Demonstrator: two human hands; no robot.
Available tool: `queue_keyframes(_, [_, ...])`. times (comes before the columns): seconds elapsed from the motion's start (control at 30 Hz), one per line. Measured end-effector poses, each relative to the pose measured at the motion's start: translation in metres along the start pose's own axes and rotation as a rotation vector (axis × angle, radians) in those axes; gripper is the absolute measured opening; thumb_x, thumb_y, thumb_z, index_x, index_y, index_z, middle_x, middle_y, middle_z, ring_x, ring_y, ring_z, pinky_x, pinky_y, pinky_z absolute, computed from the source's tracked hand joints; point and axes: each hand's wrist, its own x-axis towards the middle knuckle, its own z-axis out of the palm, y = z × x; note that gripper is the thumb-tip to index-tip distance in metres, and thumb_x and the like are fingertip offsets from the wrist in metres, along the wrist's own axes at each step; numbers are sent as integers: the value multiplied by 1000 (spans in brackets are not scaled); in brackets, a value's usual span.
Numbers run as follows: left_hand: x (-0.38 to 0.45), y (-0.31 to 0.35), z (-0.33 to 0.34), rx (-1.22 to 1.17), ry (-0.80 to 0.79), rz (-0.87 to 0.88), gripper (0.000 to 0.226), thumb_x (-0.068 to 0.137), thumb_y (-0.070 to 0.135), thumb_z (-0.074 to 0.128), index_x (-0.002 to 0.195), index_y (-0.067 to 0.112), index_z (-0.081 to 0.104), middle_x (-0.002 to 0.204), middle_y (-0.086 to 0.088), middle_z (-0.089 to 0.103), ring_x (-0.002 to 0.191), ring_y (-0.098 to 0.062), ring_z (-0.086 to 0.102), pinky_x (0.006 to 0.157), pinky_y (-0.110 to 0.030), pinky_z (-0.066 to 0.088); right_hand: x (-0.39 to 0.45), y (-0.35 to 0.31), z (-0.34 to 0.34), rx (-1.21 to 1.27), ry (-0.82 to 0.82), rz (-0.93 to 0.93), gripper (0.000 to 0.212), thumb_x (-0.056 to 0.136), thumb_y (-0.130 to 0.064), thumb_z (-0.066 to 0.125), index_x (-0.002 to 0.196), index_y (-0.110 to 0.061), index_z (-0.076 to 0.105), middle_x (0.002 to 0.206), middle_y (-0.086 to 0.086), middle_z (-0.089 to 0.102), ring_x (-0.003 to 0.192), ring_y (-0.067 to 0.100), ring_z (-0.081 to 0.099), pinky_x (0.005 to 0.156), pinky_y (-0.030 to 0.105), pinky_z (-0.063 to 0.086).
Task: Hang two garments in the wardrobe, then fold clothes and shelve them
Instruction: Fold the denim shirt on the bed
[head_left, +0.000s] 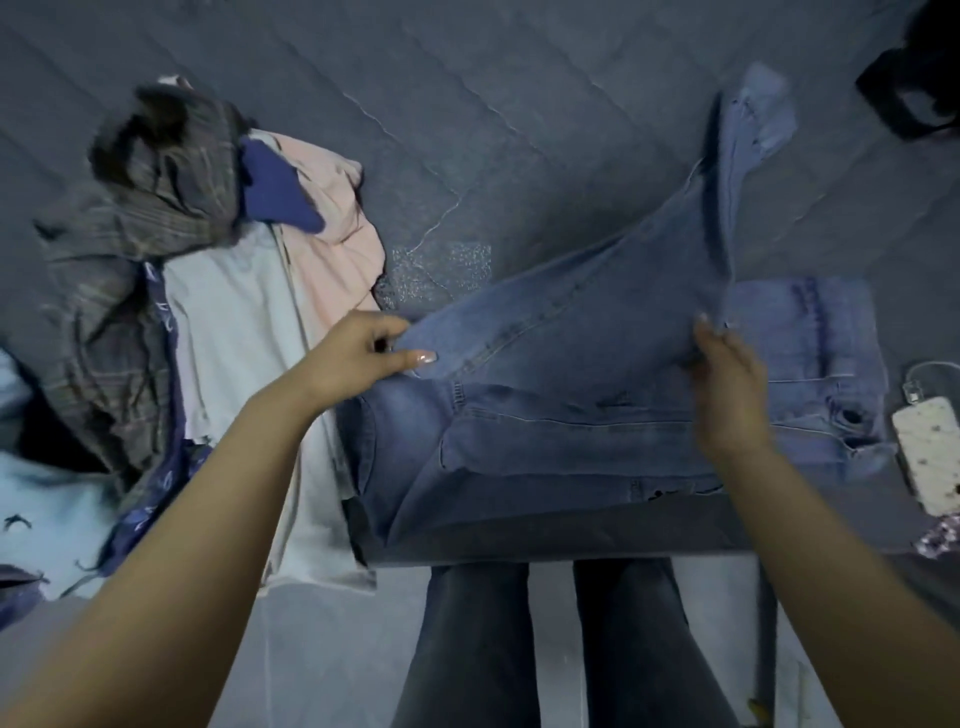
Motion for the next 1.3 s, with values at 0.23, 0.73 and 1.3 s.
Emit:
queue_keyframes(0.23, [-9,-53,21,574,-89,-122,15,86,21,70,91,8,64,83,-3,63,83,-21,59,70,-24,30,-43,69,-2,-171,6,427,17,102,-21,47,100,-8,57,95,7,62,76,22,61,68,33,57])
queue_keyframes(0.73, [33,-71,-31,264,128,-309,22,85,39,72,90,18,69,84,-3,66,83,-19,59,73,-27,42,12,69,34,-536,174,114,67,85,-25,74,131,-1,32,139,12,46,123,27,48,105,36,41])
queue_keyframes(1.3, [32,7,104,376,73,-119,52,85,42,70,124,10,57,120,-11,62,113,-28,56,93,-37,45,68,-2,16,-1250,74,-387,69,83,-26,71,138,-8,34,137,18,36,123,36,41,91,47,45])
